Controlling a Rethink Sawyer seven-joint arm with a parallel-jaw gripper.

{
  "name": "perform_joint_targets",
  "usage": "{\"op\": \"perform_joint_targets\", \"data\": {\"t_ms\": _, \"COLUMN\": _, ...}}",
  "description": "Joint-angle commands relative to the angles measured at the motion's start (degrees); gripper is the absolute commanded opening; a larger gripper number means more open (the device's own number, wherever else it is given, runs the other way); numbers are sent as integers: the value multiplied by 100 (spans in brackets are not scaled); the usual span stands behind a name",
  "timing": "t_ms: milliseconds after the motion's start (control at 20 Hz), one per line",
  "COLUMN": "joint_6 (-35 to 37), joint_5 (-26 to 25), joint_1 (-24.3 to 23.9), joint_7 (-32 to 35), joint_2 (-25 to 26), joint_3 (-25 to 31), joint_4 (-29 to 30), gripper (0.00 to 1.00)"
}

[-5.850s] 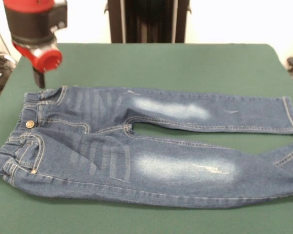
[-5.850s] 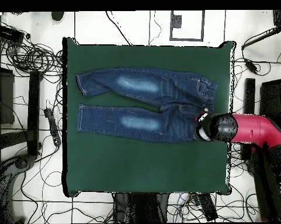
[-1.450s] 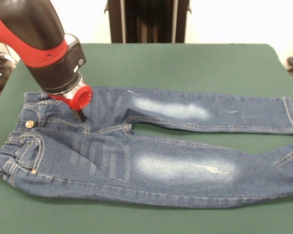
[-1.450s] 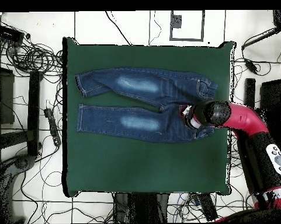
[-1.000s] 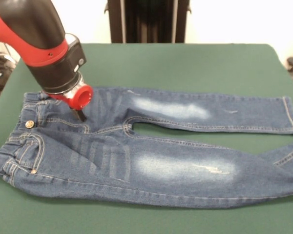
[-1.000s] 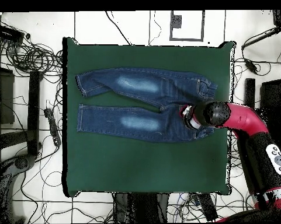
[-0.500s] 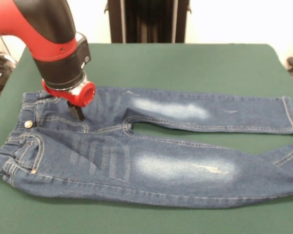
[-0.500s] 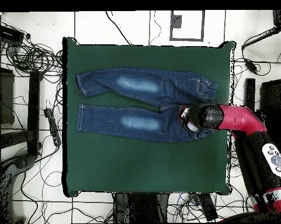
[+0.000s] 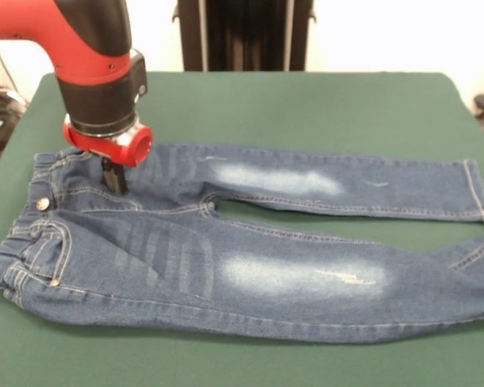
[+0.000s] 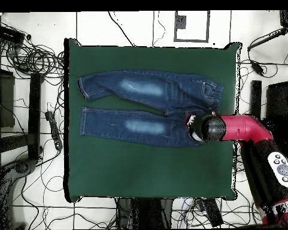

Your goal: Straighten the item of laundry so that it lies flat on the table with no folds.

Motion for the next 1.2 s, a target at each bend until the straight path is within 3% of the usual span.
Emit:
{"op": "perform_joint_targets", "data": {"t_ms": 50, "joint_6": -3, "joint_5": -590, "joint_1": 120, "joint_7": -646, "joint_2": -51, "joint_3": -697, "joint_4": 635, "gripper": 0}}
{"op": "perform_joint_targets", "data": {"t_ms": 850, "joint_6": 16, "joint_5": -439, "joint_1": -124, "joint_7": -1270, "joint_2": -582, "joint_3": -867, "joint_4": 936, "gripper": 0}}
{"op": "perform_joint_targets", "data": {"t_ms": 1200, "joint_6": 226, "joint_5": -250, "joint_1": 88, "joint_7": -1051, "joint_2": -508, "joint_3": -836, "joint_4": 871, "gripper": 0}}
